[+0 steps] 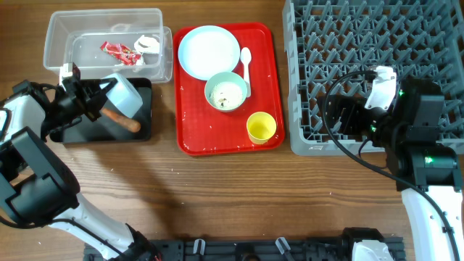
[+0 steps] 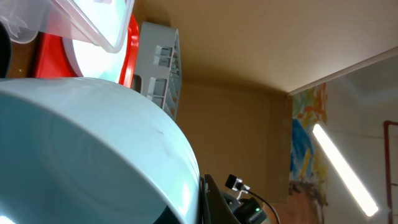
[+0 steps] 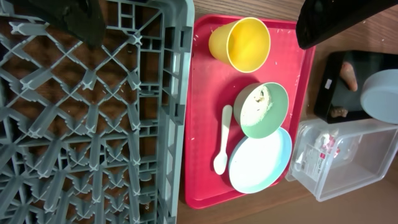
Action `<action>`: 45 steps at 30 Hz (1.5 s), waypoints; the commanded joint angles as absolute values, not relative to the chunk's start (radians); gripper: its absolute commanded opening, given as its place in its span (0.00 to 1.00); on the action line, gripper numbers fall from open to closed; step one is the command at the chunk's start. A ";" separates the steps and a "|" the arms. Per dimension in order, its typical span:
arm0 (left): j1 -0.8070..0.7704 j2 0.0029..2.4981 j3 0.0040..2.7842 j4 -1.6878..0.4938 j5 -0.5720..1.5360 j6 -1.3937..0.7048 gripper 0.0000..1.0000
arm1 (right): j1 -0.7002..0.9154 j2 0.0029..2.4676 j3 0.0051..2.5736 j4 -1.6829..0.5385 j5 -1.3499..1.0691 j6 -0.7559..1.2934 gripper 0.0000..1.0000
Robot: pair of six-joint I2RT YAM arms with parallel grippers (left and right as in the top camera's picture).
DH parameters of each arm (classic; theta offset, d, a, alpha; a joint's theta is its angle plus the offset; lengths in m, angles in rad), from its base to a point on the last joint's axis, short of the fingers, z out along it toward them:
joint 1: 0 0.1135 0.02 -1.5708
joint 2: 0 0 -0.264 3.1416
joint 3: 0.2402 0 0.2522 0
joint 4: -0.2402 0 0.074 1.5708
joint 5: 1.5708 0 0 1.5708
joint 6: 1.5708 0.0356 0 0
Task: Sort waste into correct bins and load items into the dishwasher rack
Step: 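Set the blue bowl back on the red tray with the left gripper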
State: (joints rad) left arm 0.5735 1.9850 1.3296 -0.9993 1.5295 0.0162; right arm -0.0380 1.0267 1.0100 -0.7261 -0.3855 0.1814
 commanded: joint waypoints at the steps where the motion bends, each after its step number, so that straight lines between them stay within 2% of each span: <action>1: 0.558 1.966 1.330 -0.999 1.551 0.033 0.04 | -0.031 1.029 1.026 -0.727 -0.401 0.186 1.00; 2: 0.541 1.948 1.330 -1.000 1.501 0.047 0.04 | -0.031 1.030 1.026 -0.727 -0.401 0.186 1.00; 5: 0.416 1.836 1.330 -0.999 1.153 0.048 0.04 | -0.031 1.042 1.026 -0.726 -0.402 0.187 1.00; 7: 0.280 1.766 1.330 -1.000 0.940 0.047 0.04 | -0.031 1.059 1.026 -0.726 -0.402 0.187 1.00; 8: 0.153 1.735 1.330 -1.002 0.771 0.038 0.04 | -0.031 1.076 1.026 -0.726 -0.402 0.200 1.00; 11: -0.069 1.737 1.328 -0.985 0.426 -0.073 0.04 | -0.031 1.106 1.026 -0.727 -0.403 0.239 1.00; 14: -0.281 1.772 1.327 -0.949 0.192 -0.154 0.04 | -0.031 1.129 1.026 -0.728 -0.405 0.223 1.00; 18: -0.437 1.831 1.327 -0.934 -0.003 -0.252 0.04 | -0.031 1.130 1.026 -0.727 -0.405 0.205 1.00; 20: -0.471 1.848 1.327 -0.913 -0.005 -0.252 0.08 | -0.031 1.129 1.026 -0.727 -0.405 0.195 1.00; 21: -0.484 1.853 1.327 -0.902 -0.005 -0.252 0.17 | -0.031 1.130 1.026 -0.727 -0.405 0.185 1.00; 22: -0.498 1.853 1.327 -0.888 -0.006 -0.252 0.38 | -0.031 1.130 1.026 -0.728 -0.405 0.184 1.00; 24: -0.510 1.851 1.330 -0.866 -0.006 -0.251 0.59 | -0.031 1.130 1.026 -0.727 -0.405 0.184 1.00; 27: -0.508 1.840 1.399 -0.883 -0.010 -0.235 0.65 | -0.031 1.130 1.026 -0.728 -0.406 0.185 1.00; 29: -0.508 1.834 1.483 -0.867 -0.013 -0.134 0.71 | -0.031 1.130 1.026 -0.727 -0.405 0.185 1.00; 32: -0.513 1.860 1.509 -0.753 0.008 0.175 0.72 | -0.031 1.130 1.026 -0.728 -0.406 0.186 1.00; 33: -0.513 1.879 1.509 -0.741 0.009 0.215 0.71 | -0.031 1.130 1.026 -0.728 -0.406 0.187 1.00; 45: -0.543 2.044 1.509 -0.680 0.017 0.334 0.61 | -0.031 1.130 1.026 -0.731 -0.406 0.187 1.00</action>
State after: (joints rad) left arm -0.5201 2.0220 1.4975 -0.6872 0.0051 0.2844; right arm -0.0380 1.1252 1.0100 -0.7330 -0.3855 0.2031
